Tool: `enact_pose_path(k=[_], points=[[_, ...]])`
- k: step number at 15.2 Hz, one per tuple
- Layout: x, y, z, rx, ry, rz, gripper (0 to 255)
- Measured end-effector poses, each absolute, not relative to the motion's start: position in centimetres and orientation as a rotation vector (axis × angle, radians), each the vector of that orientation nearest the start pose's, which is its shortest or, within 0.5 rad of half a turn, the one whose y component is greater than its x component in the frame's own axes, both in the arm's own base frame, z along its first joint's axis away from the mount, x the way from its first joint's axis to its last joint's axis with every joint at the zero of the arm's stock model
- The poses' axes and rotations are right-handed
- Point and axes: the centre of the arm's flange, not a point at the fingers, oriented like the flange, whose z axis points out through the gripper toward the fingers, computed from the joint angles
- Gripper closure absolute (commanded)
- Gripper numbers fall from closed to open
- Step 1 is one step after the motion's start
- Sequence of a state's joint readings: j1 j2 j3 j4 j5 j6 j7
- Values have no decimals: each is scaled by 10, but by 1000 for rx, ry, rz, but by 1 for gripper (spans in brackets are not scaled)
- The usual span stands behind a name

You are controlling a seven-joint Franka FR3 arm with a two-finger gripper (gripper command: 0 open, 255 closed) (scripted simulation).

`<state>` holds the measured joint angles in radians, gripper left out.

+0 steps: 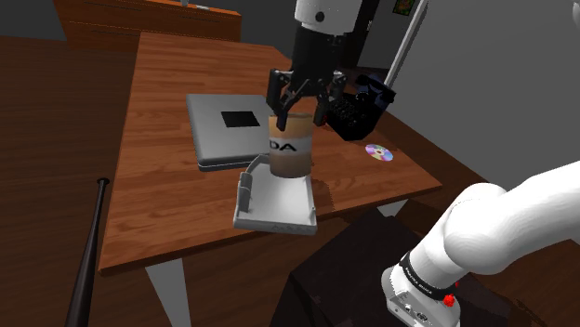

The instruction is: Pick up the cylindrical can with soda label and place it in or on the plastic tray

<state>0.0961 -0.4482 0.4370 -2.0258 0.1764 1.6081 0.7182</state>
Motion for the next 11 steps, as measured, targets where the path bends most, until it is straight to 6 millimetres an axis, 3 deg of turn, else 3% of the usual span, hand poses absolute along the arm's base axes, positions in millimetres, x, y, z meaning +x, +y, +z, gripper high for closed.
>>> enact_pose_path(k=[6, 11], points=[[341, 262, 573, -3131, 364, 1, 255], [341, 262, 567, -3131, 364, 0, 255]])
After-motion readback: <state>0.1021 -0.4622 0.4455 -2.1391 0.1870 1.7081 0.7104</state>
